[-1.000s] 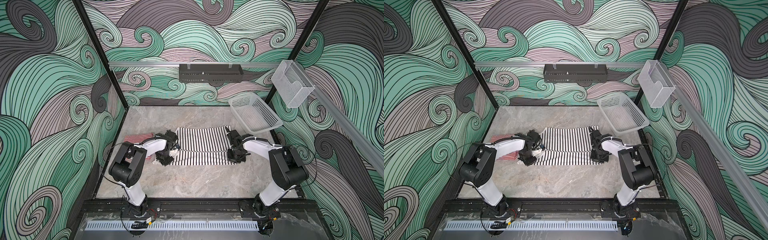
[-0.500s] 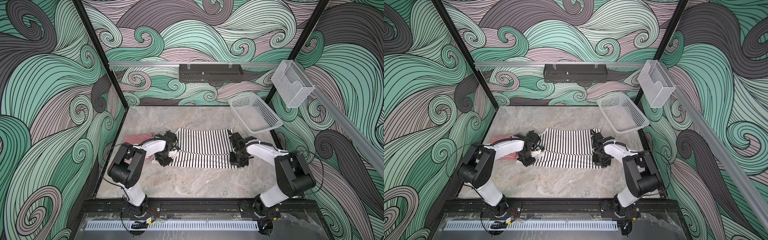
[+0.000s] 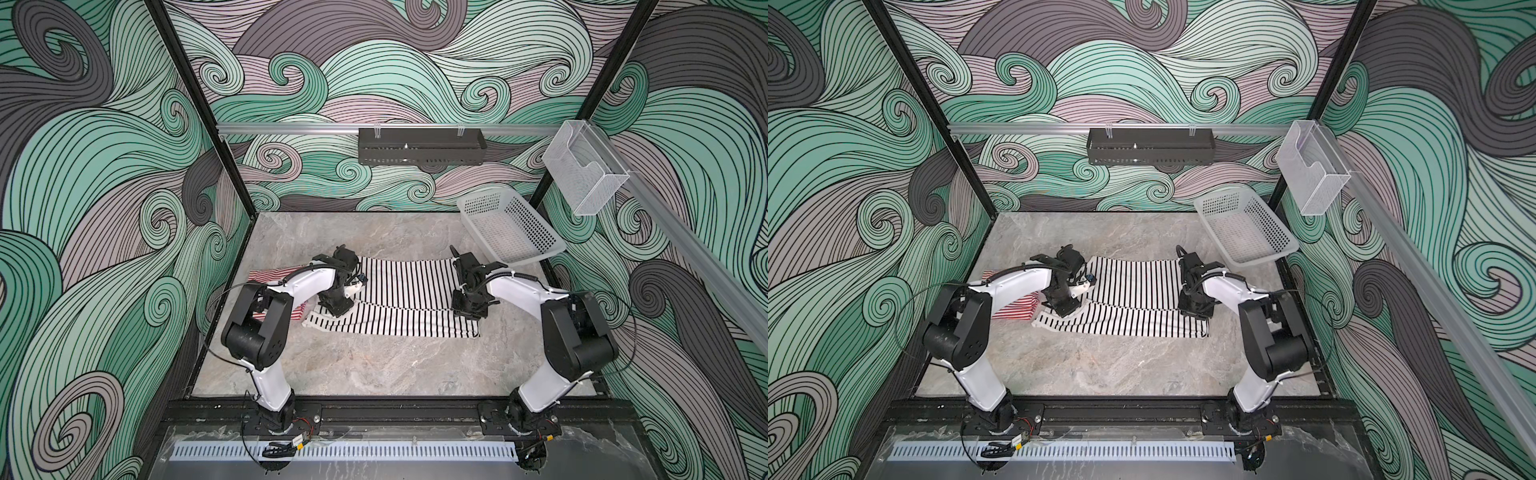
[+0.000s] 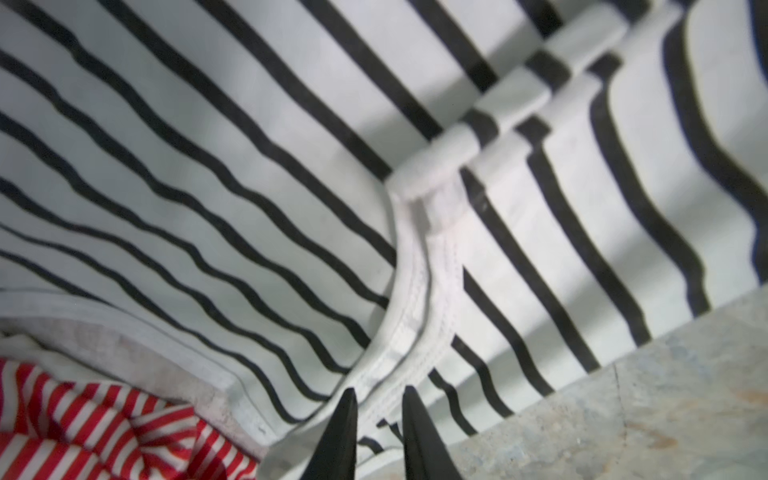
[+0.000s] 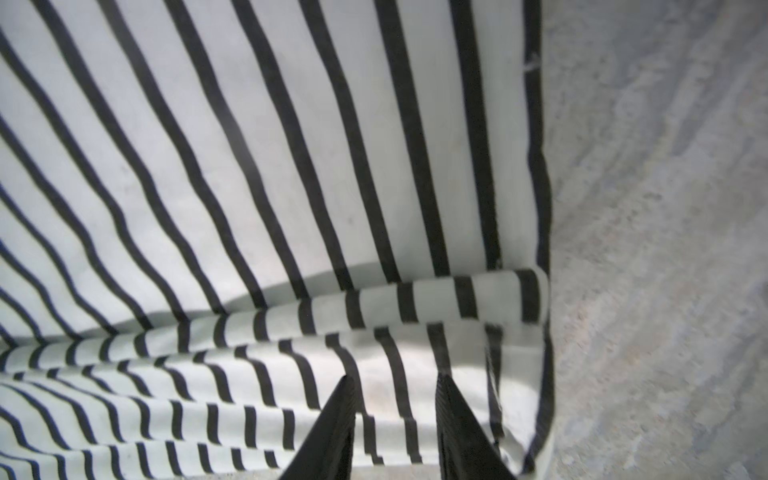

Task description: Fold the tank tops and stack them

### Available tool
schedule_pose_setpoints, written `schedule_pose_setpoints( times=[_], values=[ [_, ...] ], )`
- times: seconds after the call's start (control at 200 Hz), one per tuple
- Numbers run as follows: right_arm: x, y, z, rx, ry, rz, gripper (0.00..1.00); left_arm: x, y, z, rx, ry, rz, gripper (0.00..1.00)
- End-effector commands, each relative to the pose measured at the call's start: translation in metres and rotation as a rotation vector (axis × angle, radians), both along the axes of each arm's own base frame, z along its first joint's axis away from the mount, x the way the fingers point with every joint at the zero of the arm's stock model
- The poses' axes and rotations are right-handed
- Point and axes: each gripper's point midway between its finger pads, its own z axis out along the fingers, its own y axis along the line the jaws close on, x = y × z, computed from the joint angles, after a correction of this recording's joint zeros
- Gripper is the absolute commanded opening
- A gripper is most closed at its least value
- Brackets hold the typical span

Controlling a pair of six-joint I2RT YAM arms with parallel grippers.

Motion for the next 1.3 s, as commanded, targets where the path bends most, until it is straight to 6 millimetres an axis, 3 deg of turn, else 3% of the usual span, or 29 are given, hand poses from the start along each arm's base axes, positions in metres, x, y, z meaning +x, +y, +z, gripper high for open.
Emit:
schedule_pose_setpoints(
  times=[0.0, 0.165, 0.385, 0.601, 0.771, 0.856, 0.981, 1.081, 1.101, 1.181, 1.296],
  values=[
    [0.0, 0.006, -0.013, 0.016, 0.031, -0.014, 0.34, -0.009, -0.014, -0.014, -0.012, 0.062, -0.026, 0.24],
    [-0.028, 0.001, -0.025, 0.024, 0.076, -0.038, 0.34, -0.031, -0.018, -0.026, 0.029, 0.103, -0.096, 0.23],
    [-0.073, -0.007, -0.02, 0.02, 0.115, -0.056, 0.35, -0.067, -0.006, -0.036, 0.084, 0.163, -0.15, 0.23],
    [-0.122, -0.021, -0.024, -0.006, 0.179, -0.086, 0.35, -0.096, 0.005, -0.032, 0.107, 0.21, -0.188, 0.23],
    [-0.141, -0.017, -0.022, 0.018, 0.212, -0.087, 0.35, -0.109, 0.01, -0.024, 0.105, 0.241, -0.192, 0.23],
    [-0.133, -0.011, -0.009, 0.039, 0.181, -0.063, 0.36, -0.108, 0.009, -0.017, 0.094, 0.228, -0.191, 0.23],
    [-0.097, -0.002, 0.026, 0.064, 0.043, -0.031, 0.45, -0.087, 0.001, -0.003, 0.082, 0.144, -0.179, 0.24],
    [-0.062, -0.001, 0.053, 0.065, -0.048, -0.024, 0.56, -0.054, -0.009, 0.013, 0.066, 0.039, -0.139, 0.27],
    [-0.055, -0.002, 0.056, 0.067, -0.061, -0.026, 0.58, -0.047, -0.011, 0.016, 0.061, 0.016, -0.129, 0.32],
    [-0.023, -0.009, 0.068, 0.061, -0.103, -0.032, 0.59, -0.017, -0.024, 0.027, 0.027, -0.057, -0.099, 0.4],
    [0.024, -0.02, 0.074, 0.057, -0.139, -0.059, 0.56, 0.024, -0.04, 0.032, -0.02, -0.116, -0.046, 0.44]
  ],
)
